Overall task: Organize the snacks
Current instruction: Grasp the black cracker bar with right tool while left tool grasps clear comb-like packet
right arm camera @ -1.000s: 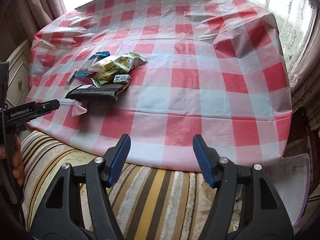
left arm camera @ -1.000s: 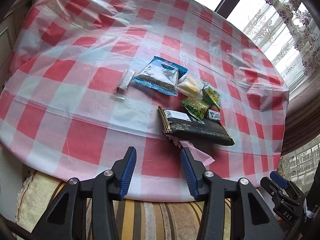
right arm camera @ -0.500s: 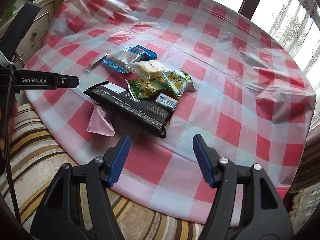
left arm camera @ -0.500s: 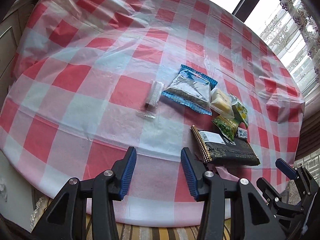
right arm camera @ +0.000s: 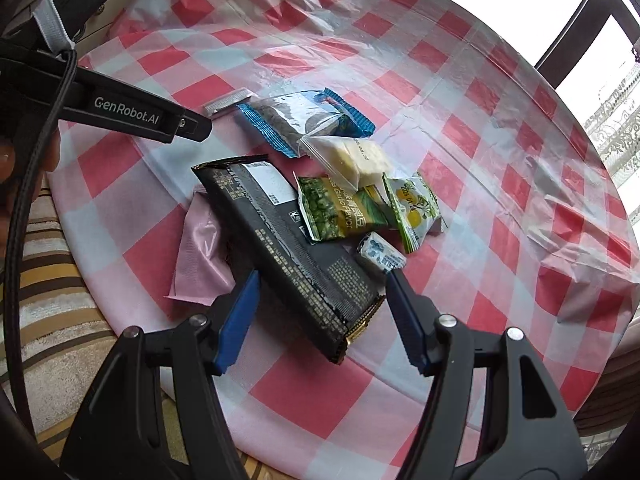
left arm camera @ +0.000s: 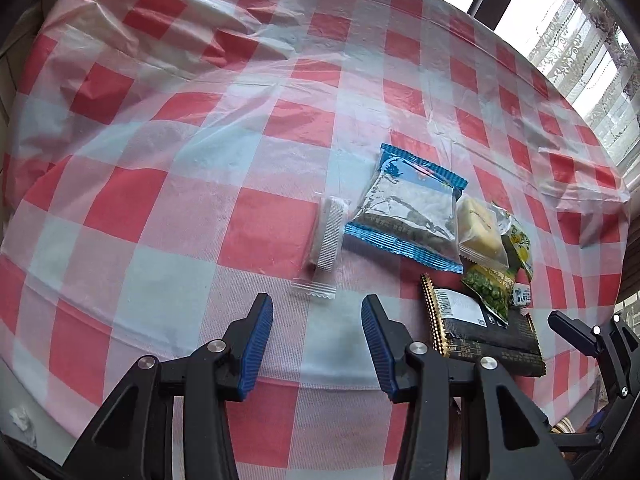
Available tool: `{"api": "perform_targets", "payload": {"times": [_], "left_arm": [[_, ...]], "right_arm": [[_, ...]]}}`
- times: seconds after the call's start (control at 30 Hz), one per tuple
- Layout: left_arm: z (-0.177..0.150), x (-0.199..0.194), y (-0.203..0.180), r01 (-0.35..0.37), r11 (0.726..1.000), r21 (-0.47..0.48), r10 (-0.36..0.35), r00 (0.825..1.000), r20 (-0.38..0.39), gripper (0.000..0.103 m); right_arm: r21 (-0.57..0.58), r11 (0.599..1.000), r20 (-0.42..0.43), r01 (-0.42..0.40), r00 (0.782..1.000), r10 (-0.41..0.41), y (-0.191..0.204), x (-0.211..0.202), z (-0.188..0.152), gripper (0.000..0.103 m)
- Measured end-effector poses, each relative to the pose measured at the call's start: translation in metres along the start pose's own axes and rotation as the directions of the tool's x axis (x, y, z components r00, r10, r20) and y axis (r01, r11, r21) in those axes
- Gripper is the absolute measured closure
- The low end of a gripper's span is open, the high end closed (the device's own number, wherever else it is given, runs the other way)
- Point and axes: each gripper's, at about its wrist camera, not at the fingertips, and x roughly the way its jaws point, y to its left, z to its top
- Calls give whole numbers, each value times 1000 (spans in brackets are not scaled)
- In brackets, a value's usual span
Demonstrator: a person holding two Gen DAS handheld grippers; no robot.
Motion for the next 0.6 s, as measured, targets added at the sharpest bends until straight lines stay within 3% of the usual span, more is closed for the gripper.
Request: {"api": "perform_targets", "payload": {"times": [0.33,0.5,0.6], "left_arm": [[22,17,-9,-44,992,120,37,998,56,58],[24,20,-12,-65,985,160,53,995,82,77],[24,20,-10,-64,985,161,50,995,90,85]], "right_arm": [[59,988,2,-144,990,144,-4,20,15,43],[79,984,11,-159,987,159,-6,28,20,42],[122,973,-16,-198,979,201,-13,38,19,32]]}}
